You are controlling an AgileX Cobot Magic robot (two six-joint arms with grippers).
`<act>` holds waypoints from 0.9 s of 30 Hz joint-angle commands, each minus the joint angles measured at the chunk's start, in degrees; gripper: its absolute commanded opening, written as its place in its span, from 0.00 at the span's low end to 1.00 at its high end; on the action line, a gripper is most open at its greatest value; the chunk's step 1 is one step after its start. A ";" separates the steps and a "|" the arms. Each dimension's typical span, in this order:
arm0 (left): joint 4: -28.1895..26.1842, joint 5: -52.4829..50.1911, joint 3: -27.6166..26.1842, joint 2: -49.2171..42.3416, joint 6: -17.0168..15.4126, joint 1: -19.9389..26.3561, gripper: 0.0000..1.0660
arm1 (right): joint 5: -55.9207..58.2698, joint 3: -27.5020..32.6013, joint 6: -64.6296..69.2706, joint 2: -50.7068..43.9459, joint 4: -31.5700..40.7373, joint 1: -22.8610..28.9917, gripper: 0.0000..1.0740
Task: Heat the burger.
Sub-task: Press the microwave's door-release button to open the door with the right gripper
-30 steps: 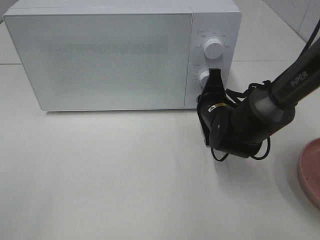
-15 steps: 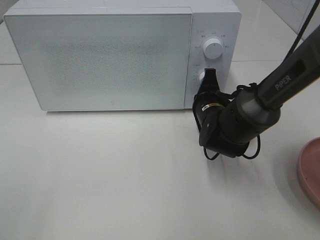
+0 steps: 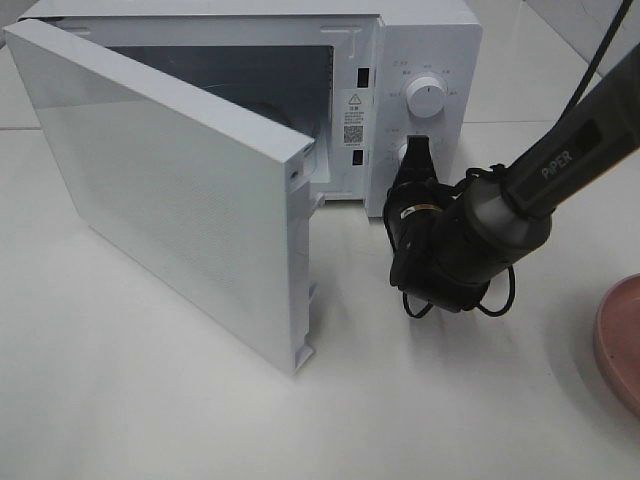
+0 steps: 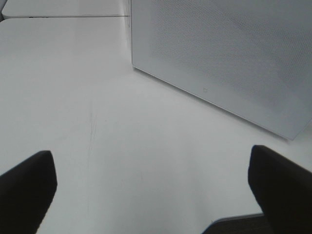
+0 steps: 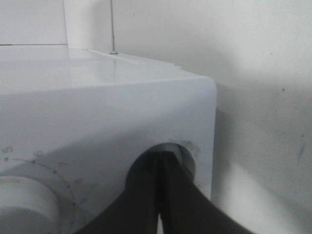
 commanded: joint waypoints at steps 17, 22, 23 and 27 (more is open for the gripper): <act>-0.46 -0.92 0.11 -0.74 -0.06 -0.29 0.94 | -0.57 -0.23 -0.92 -4.13 -7.73 -2.64 0.00; -0.46 -0.92 0.11 -0.74 -0.06 -0.29 0.94 | 2.81 1.15 -1.38 -5.90 -7.79 -2.64 0.00; -0.46 -0.92 0.11 -0.74 -0.06 -0.29 0.94 | 2.81 1.15 -1.38 -5.90 -7.79 -2.64 0.00; -0.46 -0.92 0.11 -0.74 -0.06 -0.29 0.94 | 5.21 3.84 -2.12 -8.25 -7.85 -2.64 0.00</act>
